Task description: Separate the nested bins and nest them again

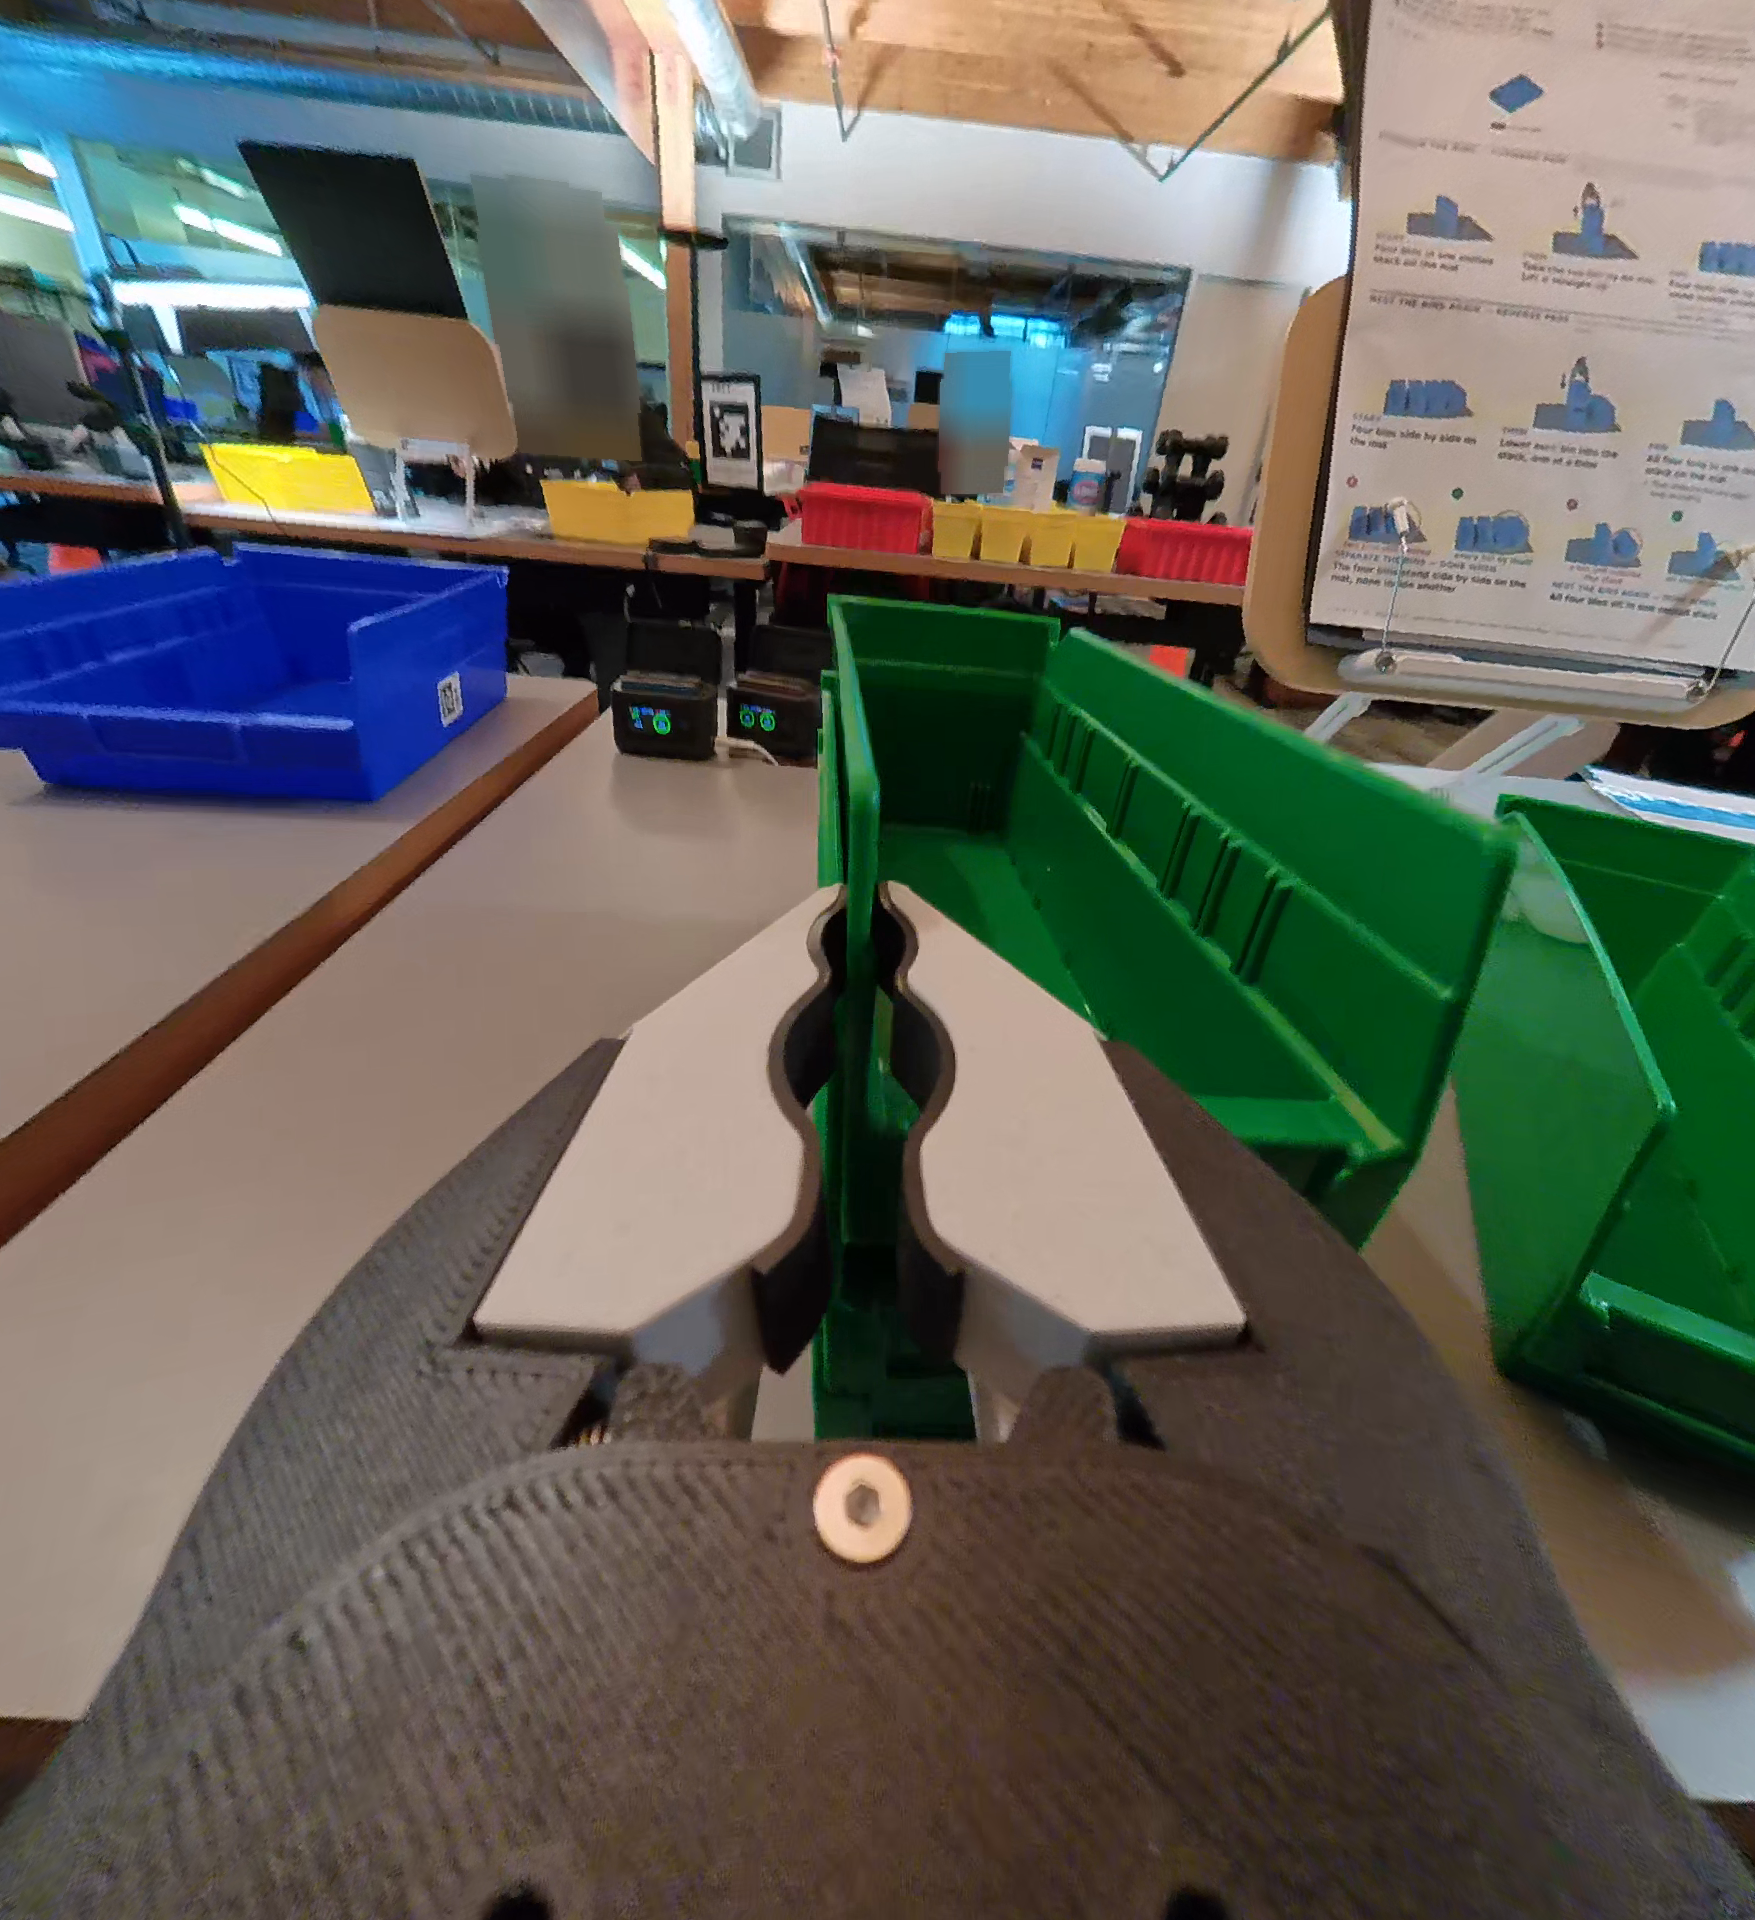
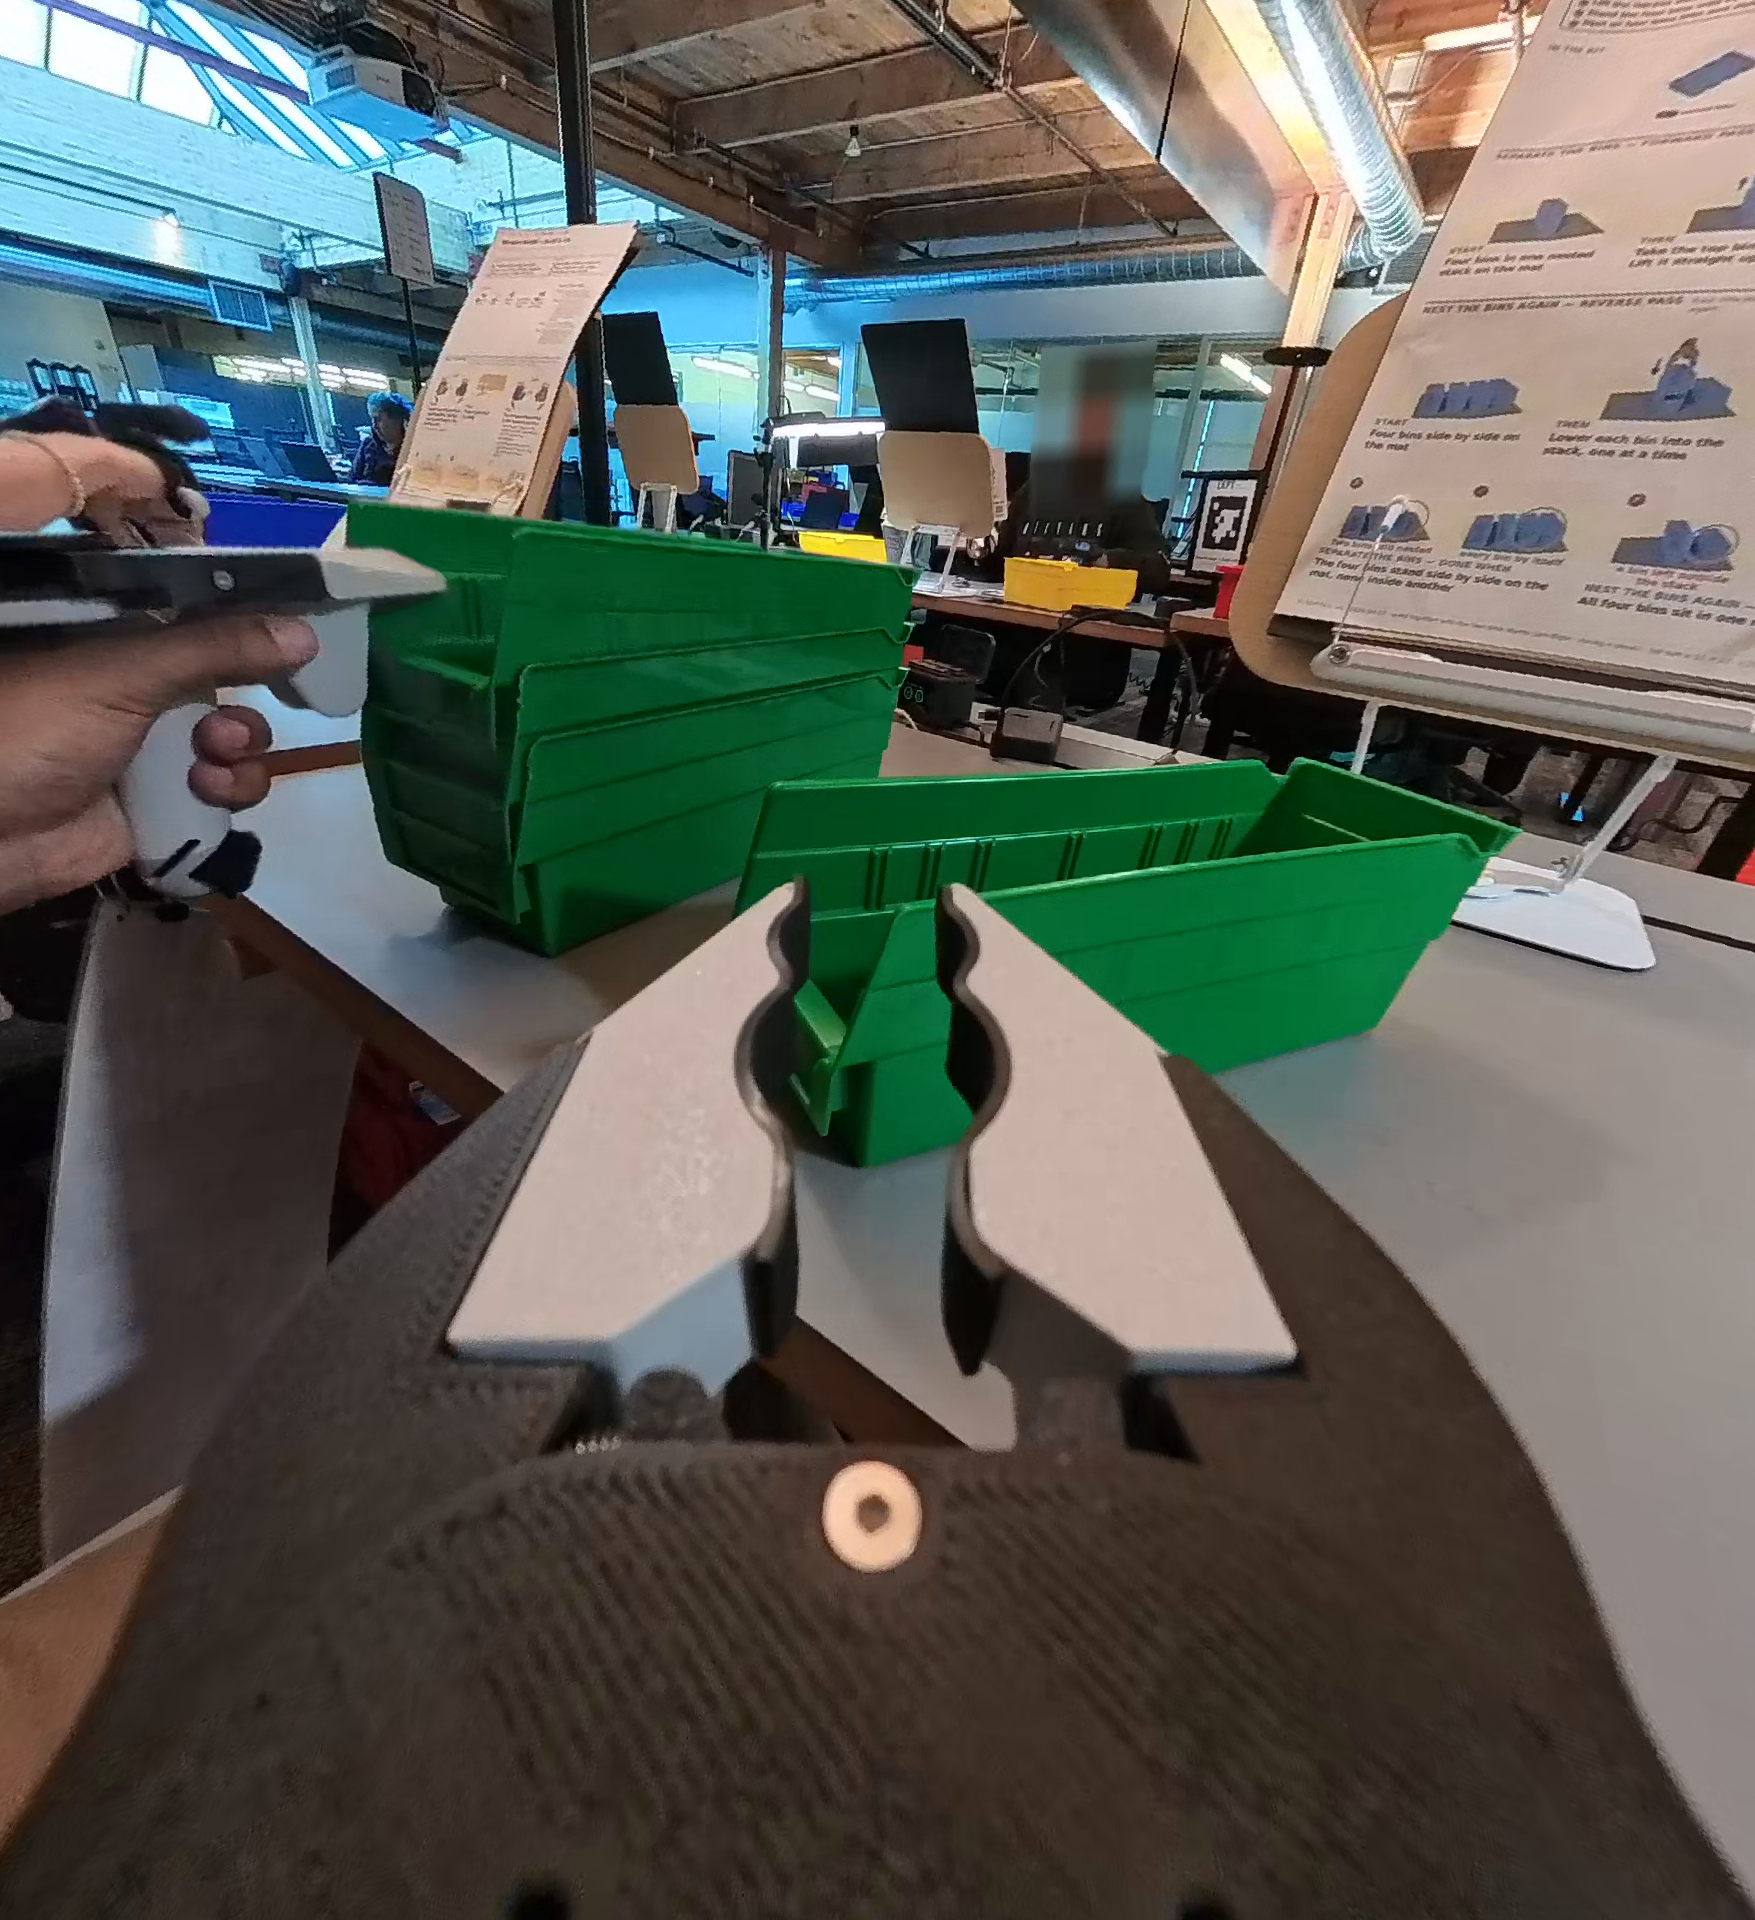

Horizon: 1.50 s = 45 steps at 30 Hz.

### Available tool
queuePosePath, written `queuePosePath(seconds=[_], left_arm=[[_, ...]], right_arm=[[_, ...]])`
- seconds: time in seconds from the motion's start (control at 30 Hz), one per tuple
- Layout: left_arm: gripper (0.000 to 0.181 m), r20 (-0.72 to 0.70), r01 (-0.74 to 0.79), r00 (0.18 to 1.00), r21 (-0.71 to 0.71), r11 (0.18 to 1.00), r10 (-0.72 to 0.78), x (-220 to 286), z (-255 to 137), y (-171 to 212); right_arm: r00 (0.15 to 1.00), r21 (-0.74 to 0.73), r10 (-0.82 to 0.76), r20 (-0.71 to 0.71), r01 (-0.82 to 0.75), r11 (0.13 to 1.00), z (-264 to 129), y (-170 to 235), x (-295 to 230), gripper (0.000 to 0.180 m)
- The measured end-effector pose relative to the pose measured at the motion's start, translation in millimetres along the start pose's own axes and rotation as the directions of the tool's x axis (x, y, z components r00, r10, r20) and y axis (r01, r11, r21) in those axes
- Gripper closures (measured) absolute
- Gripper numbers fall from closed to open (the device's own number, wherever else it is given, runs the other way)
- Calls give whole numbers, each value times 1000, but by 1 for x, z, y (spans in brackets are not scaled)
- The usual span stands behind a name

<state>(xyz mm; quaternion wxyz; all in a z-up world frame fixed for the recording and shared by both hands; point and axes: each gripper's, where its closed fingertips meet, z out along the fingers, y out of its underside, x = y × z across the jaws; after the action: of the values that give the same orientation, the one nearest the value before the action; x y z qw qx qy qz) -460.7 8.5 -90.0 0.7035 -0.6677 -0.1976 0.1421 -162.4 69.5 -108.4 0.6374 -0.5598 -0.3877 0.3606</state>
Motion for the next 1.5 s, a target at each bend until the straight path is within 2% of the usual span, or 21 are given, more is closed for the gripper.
queuePosePath(seconds=[0.17, 0.4, 0.7, 0.77, 0.83, 0.93, 1.0, 1.1, 1.17, 1.23, 1.3, 1.37, 1.43, 1.5], left_arm=[[170, -8, -42, 999, 83, 996, 42, 4, -7, -15], [175, 7, -17, 1000, 87, 996, 16, 1, -8, -17], [169, 11, -32, 999, 101, 994, 32, 4, -10, -19], [168, 35, -46, 999, 133, 990, 41, 2, -14, -27], [177, 78, -88, 994, 174, 981, 75, 4, -21, -40], [181, 92, -187, 982, 271, 944, 168, 29, -35, -65], [181, 48, -209, 978, 309, 928, 204, 56, -43, -73], [181, -86, -116, 985, 301, 946, 148, 98, -48, -66], [180, -231, 24, 972, 240, 970, 33, 135, -53, -47], [178, -369, 83, 929, 130, 988, -30, 181, -59, -17], [171, -439, 14, 898, 35, 999, 2, 219, -64, 11], [166, -472, -84, 877, 29, 996, 87, 238, -67, 23], [161, -471, -145, 869, 54, 988, 153, 240, -67, 28], [157, -473, -140, 871, 22, 990, 133, 234, -65, 33]], right_arm=[[1000, -4, -2, 2, 2, 1000, 0, 1, 0, 157], [1000, -9, -4, 4, 4, 1000, 0, 2, 0, 157], [1000, -36, -3, 15, 4, 999, 2, 8, -1, 154], [1000, -42, -3, 15, 4, 999, 2, 9, -1, 154], [1000, -48, -1, 16, 1, 999, 3, 10, -1, 153], [1000, -64, 3, 20, -2, 998, 4, 14, -2, 150], [1000, -76, 9, 29, -6, 997, 6, 17, -3, 144], [1000, -60, 24, 16, -23, 998, 17, 19, 0, 136], [998, -79, 67, -18, -69, 995, 31, 22, 5, 126], [993, -136, 115, -18, -117, 984, 41, 32, 5, 125], [992, -243, 125, -6, -123, 962, 46, 52, 3, 123], [992, -333, 124, -25, -125, 935, 45, 70, 11, 141], [987, -339, 161, -13, -156, 928, 41, 71, 17, 142], [981, -341, 193, -19, -188, 921, 35, 72, 29, 149]])
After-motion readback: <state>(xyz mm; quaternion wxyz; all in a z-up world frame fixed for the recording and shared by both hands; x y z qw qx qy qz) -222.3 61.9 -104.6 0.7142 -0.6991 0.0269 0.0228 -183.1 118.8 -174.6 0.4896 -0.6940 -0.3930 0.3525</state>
